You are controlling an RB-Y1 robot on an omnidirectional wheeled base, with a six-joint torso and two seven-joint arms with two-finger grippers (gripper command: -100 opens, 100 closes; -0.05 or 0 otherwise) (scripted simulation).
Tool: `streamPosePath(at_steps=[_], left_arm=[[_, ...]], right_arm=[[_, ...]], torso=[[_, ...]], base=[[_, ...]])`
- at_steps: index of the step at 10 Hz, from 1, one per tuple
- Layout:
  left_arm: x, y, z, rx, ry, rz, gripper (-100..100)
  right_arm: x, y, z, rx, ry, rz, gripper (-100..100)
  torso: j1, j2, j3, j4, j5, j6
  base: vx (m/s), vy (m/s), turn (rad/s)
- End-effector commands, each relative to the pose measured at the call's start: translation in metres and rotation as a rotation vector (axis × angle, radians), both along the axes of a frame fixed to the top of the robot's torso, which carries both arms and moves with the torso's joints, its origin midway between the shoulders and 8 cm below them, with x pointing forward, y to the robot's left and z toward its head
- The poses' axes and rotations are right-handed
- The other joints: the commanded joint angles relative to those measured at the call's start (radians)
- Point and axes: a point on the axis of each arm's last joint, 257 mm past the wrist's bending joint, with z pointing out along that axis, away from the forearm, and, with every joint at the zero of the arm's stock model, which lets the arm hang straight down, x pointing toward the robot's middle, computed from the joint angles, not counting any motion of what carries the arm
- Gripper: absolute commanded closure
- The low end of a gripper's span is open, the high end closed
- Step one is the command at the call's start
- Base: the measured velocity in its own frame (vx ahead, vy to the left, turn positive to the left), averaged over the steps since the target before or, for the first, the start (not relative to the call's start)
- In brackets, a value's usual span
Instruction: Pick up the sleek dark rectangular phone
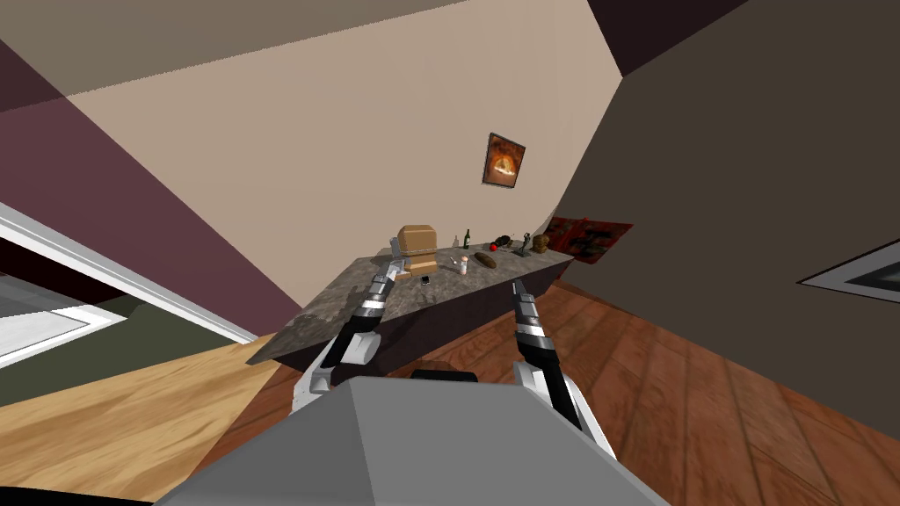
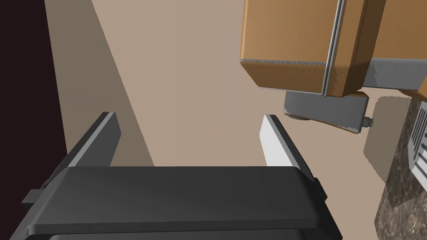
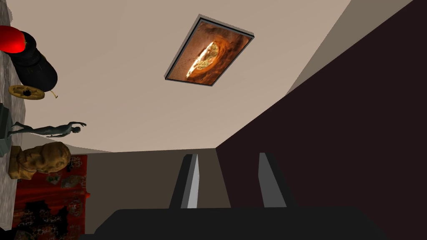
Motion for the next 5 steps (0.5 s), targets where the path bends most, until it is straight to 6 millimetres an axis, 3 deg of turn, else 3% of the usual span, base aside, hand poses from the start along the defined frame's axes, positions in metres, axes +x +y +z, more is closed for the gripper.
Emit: streamPosePath(at_steps=[1,2,5], left_arm=[[0.008,-0.002,-0.006,0.011,0.03,-0.006,-100],[0.022,-0.006,-0.012,0.033,0.064,-0.019,-100],[0.038,-0.01,-0.025,0.06,0.123,-0.031,-100]], right_arm=[[0.0,0.0,0.0,0.0,0.0,0.0,0],[0.0,0.0,0.0,0.0,0.0,0.0,0],[0.0,0.0,0.0,0.0,0.0,0.0,0]], torso=[[0.0,0.0,0.0,0.0,0.0,0.0],[0.0,0.0,0.0,0.0,0.0,0.0],[0.0,0.0,0.0,0.0,0.0,0.0]], base=[[-0.028,-0.015,-0.029],[-0.03,-0.017,-0.042],[-0.032,-0.014,-0.037]])
